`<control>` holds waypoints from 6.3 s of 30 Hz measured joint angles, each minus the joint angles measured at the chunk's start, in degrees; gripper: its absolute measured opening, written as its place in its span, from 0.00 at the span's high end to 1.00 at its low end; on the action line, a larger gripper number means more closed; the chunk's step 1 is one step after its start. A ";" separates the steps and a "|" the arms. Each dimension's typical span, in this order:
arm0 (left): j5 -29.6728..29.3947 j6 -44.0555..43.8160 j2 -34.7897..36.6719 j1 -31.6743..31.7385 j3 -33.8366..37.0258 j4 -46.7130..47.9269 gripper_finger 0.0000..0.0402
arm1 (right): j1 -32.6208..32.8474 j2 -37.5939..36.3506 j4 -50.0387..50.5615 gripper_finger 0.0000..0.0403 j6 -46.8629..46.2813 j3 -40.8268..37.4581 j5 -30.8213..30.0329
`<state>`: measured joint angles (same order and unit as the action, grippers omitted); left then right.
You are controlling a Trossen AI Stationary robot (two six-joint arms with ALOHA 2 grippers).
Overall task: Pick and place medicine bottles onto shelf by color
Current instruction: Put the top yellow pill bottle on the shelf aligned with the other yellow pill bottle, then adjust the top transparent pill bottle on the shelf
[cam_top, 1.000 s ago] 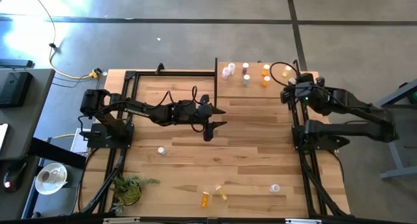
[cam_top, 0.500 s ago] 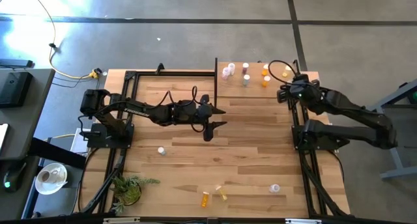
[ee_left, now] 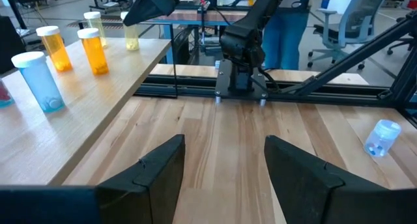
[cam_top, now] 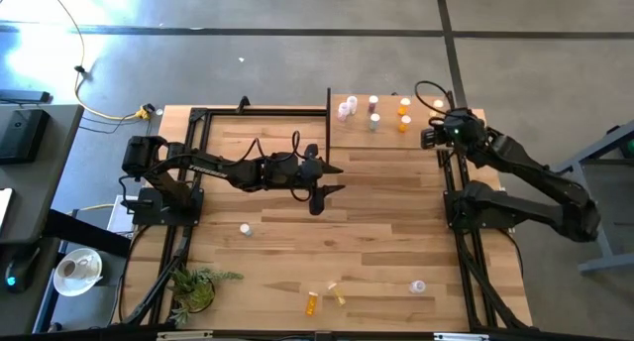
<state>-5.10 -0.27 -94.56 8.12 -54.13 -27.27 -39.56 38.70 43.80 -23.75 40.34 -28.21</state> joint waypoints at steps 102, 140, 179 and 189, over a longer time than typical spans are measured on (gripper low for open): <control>-4.35 11.43 13.68 25.81 -5.11 11.85 0.50 | 26.45 3.45 -28.31 0.62 22.37 4.08 8.32; -4.48 10.95 13.68 26.97 -5.11 36.67 0.50 | 1.19 52.07 -9.26 0.62 30.23 44.81 18.76; -4.46 10.97 13.68 26.97 -5.09 36.71 0.50 | 2.94 55.52 -4.50 0.62 30.17 45.09 19.94; -4.46 10.97 13.68 26.97 -5.09 37.25 0.50 | 2.92 55.52 -5.06 0.62 30.18 45.09 19.94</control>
<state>-9.56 10.70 -80.88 35.09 -59.22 9.97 -36.64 94.21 38.74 6.43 85.43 -8.27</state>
